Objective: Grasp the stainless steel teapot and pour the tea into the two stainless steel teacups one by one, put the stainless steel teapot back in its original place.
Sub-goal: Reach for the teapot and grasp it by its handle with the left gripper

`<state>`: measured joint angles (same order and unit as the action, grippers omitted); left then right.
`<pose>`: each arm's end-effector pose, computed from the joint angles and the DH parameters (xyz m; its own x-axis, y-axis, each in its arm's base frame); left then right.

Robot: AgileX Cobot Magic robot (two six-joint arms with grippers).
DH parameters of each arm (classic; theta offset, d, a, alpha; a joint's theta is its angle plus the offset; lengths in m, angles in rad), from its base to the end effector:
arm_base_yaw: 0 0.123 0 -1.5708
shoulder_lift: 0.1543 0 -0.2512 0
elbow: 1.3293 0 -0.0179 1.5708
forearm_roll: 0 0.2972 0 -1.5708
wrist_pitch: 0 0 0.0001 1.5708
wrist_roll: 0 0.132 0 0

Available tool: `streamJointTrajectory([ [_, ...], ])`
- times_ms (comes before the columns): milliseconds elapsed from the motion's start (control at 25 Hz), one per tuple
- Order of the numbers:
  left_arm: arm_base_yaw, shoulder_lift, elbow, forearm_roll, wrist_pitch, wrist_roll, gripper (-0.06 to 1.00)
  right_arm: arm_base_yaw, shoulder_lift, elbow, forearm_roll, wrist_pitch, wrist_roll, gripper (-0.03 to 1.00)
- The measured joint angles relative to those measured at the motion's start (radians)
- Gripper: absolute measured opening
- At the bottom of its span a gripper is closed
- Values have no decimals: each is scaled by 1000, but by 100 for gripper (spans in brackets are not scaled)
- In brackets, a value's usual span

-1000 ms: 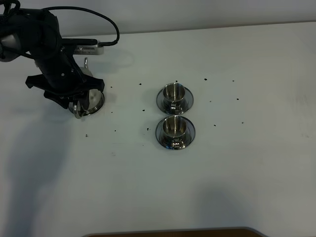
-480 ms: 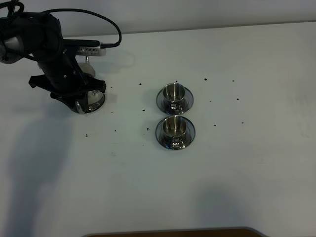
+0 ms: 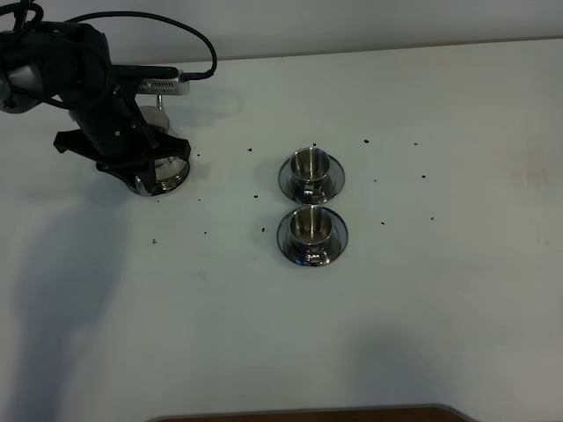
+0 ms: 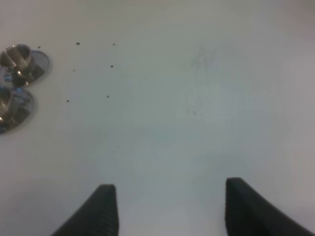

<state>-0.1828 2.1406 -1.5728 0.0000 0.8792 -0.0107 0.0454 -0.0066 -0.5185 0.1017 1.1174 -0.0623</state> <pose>0.4580 -0.0847 0.0606 -0.9634 0.1672 -0.2094 0.1715 0.9852 -0.0022 0.0989 0.0166 0.2820 -0.4793 -0.0394 -0.8768 -0.1335 0.9906 0.0285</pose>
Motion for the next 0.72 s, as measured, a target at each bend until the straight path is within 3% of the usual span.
streamJointTrajectory([
  [720,0,0,0,-10,27,19,24,0,0,0,0,0,1,48],
])
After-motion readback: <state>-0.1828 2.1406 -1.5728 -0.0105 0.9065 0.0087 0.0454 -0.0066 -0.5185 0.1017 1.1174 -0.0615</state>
